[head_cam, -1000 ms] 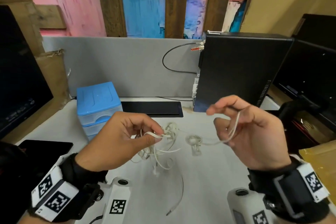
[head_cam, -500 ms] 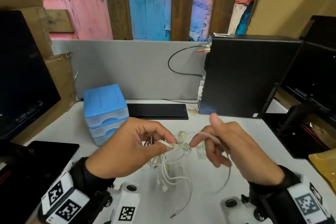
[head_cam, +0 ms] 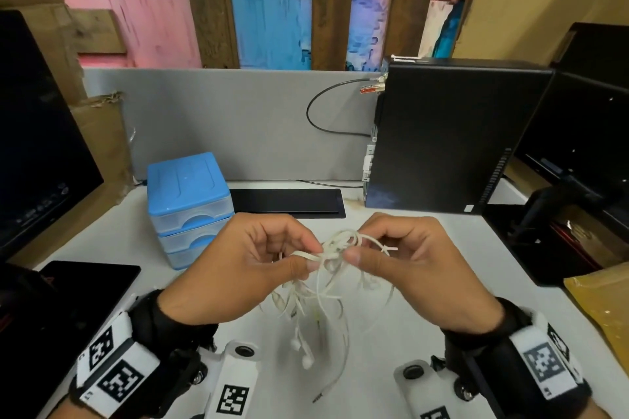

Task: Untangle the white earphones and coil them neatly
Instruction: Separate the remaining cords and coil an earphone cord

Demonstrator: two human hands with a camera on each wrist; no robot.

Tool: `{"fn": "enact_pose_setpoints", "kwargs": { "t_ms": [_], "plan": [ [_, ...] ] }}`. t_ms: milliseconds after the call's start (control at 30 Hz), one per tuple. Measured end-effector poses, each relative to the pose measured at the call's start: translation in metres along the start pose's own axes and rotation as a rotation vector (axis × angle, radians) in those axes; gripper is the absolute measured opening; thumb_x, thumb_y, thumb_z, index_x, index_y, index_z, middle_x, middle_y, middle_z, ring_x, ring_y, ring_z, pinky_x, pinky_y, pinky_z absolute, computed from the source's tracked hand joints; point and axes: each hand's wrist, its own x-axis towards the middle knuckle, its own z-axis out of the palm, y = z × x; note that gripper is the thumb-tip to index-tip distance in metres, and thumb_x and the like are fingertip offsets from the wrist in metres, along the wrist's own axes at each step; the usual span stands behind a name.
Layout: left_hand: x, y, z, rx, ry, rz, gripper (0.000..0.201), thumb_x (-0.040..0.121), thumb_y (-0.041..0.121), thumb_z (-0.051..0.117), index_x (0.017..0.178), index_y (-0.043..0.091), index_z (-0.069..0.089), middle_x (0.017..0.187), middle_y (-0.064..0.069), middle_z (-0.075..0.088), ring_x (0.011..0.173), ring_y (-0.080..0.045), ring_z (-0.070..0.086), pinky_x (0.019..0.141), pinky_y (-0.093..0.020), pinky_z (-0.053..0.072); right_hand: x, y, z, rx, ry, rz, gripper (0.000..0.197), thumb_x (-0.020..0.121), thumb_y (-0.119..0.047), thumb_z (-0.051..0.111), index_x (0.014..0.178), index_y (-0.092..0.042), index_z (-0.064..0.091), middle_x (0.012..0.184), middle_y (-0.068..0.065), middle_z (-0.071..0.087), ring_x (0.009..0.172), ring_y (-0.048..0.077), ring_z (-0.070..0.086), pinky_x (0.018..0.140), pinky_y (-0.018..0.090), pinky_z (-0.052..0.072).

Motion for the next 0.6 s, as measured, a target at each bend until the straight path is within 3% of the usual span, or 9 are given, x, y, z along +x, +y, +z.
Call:
{"fn": "enact_pose_setpoints", "kwargs": {
  "t_ms": [67, 100, 167, 267, 367, 467, 533, 600],
  "plan": [
    [0.001, 0.001, -0.001, -0.043, 0.007, 0.001, 0.009, 0.074, 0.012, 0.075, 0.082, 0.017, 0.075, 0.077, -0.006, 0.074, 0.067, -0.016, 0.068, 0.067, -0.025, 0.057, 0.002, 0.001, -0.004, 0.128, 0.011, 0.02, 0.014, 0.076, -0.02, 0.08, 0.078, -0.007, 0.074, 0.075, 0.009, 0.067, 0.067, 0.018, 0.055, 0.062, 0.026, 0.044],
    [0.002, 0.001, -0.001, -0.053, 0.005, 0.002, 0.008, 0.074, 0.011, 0.074, 0.081, 0.016, 0.075, 0.076, -0.005, 0.074, 0.067, -0.014, 0.068, 0.067, -0.024, 0.057, 0.002, 0.002, -0.004, 0.192, -0.01, 0.043, 0.019, 0.074, -0.024, 0.083, 0.078, -0.007, 0.074, 0.077, 0.009, 0.067, 0.068, 0.016, 0.054, 0.063, 0.025, 0.043],
    [0.003, 0.0, -0.003, -0.063, -0.003, 0.003, 0.008, 0.075, 0.01, 0.074, 0.081, 0.015, 0.074, 0.075, -0.004, 0.074, 0.067, -0.013, 0.068, 0.067, -0.023, 0.057, 0.002, 0.003, -0.004, 0.341, -0.067, 0.112, 0.033, 0.068, -0.034, 0.087, 0.081, -0.007, 0.073, 0.082, 0.012, 0.065, 0.072, 0.019, 0.053, 0.064, 0.025, 0.044],
    [0.003, -0.004, -0.008, -0.094, -0.011, 0.007, 0.009, 0.078, 0.005, 0.077, 0.081, 0.013, 0.074, 0.074, -0.005, 0.073, 0.066, -0.014, 0.067, 0.065, -0.022, 0.056, 0.001, 0.002, -0.001, 0.535, -0.172, 0.183, 0.04, 0.07, -0.035, 0.084, 0.088, -0.002, 0.071, 0.09, 0.014, 0.064, 0.078, 0.02, 0.053, 0.065, 0.027, 0.04],
    [0.004, -0.007, -0.01, -0.165, -0.038, 0.008, 0.009, 0.076, 0.007, 0.08, 0.082, 0.01, 0.074, 0.076, -0.012, 0.072, 0.066, -0.019, 0.068, 0.065, -0.024, 0.056, 0.001, 0.0, 0.0, 0.66, -0.287, 0.199, 0.037, 0.073, -0.027, 0.067, 0.093, 0.003, 0.07, 0.098, 0.018, 0.062, 0.085, 0.025, 0.049, 0.067, 0.034, 0.032],
    [0.003, -0.007, -0.006, -0.182, -0.076, 0.0, 0.012, 0.074, 0.013, 0.079, 0.082, 0.008, 0.072, 0.08, -0.012, 0.073, 0.07, -0.02, 0.069, 0.067, -0.025, 0.057, -0.001, -0.001, 0.002, 0.677, -0.316, 0.197, 0.031, 0.073, -0.013, 0.052, 0.091, 0.005, 0.071, 0.099, 0.021, 0.06, 0.078, 0.024, 0.048, 0.063, 0.031, 0.033],
    [0.003, -0.008, -0.004, -0.165, -0.1, -0.011, 0.01, 0.078, 0.006, 0.079, 0.085, 0.006, 0.072, 0.083, -0.015, 0.074, 0.071, -0.021, 0.069, 0.068, -0.026, 0.058, -0.002, -0.001, 0.004, 0.6, -0.323, 0.162, 0.018, 0.077, -0.012, 0.065, 0.089, 0.0, 0.072, 0.095, 0.014, 0.062, 0.072, 0.022, 0.045, 0.059, 0.03, 0.031],
    [0.003, -0.009, -0.003, -0.16, -0.096, -0.02, 0.01, 0.078, 0.006, 0.078, 0.087, 0.004, 0.072, 0.084, -0.018, 0.074, 0.071, -0.021, 0.069, 0.068, -0.027, 0.058, -0.003, -0.003, 0.006, 0.512, -0.333, 0.118, 0.015, 0.079, -0.018, 0.076, 0.088, -0.006, 0.071, 0.091, 0.009, 0.063, 0.071, 0.03, 0.039, 0.061, 0.035, 0.028]
  ]
}}
